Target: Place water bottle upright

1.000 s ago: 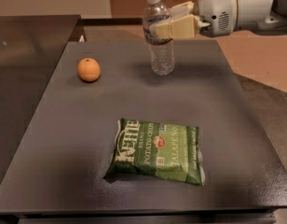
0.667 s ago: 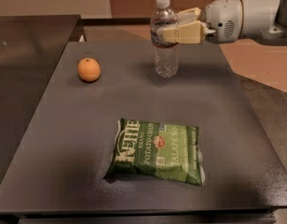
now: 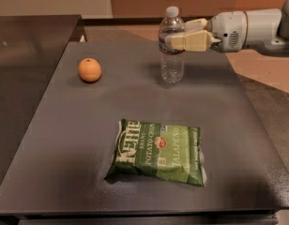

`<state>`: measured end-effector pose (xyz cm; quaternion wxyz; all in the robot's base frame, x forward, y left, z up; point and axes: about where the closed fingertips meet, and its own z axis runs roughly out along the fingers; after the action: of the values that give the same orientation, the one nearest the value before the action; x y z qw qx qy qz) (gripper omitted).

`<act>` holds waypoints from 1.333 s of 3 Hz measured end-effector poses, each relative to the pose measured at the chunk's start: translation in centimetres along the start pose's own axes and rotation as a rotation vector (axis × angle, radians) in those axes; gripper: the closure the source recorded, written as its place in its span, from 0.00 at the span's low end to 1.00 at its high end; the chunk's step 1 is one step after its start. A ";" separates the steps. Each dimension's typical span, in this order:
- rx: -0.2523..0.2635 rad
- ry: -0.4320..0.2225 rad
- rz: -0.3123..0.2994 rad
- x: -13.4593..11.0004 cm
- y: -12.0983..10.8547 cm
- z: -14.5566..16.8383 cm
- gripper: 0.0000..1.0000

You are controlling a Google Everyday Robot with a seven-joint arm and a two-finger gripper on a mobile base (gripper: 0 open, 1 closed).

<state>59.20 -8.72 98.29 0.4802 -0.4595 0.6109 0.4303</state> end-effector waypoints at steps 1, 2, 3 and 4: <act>-0.003 -0.023 0.025 1.0 -0.6 -0.3 1.00; -0.015 -0.047 0.027 1.6 -0.8 -0.5 1.00; -0.017 -0.049 0.009 2.2 -0.9 -0.6 0.82; -0.031 -0.053 0.000 2.8 -1.0 -0.6 0.59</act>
Offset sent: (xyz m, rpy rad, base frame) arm 0.0073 -0.0189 -0.0243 0.0832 0.0134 0.0085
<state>59.77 -9.88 95.59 0.4890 -0.4551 0.5915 0.4516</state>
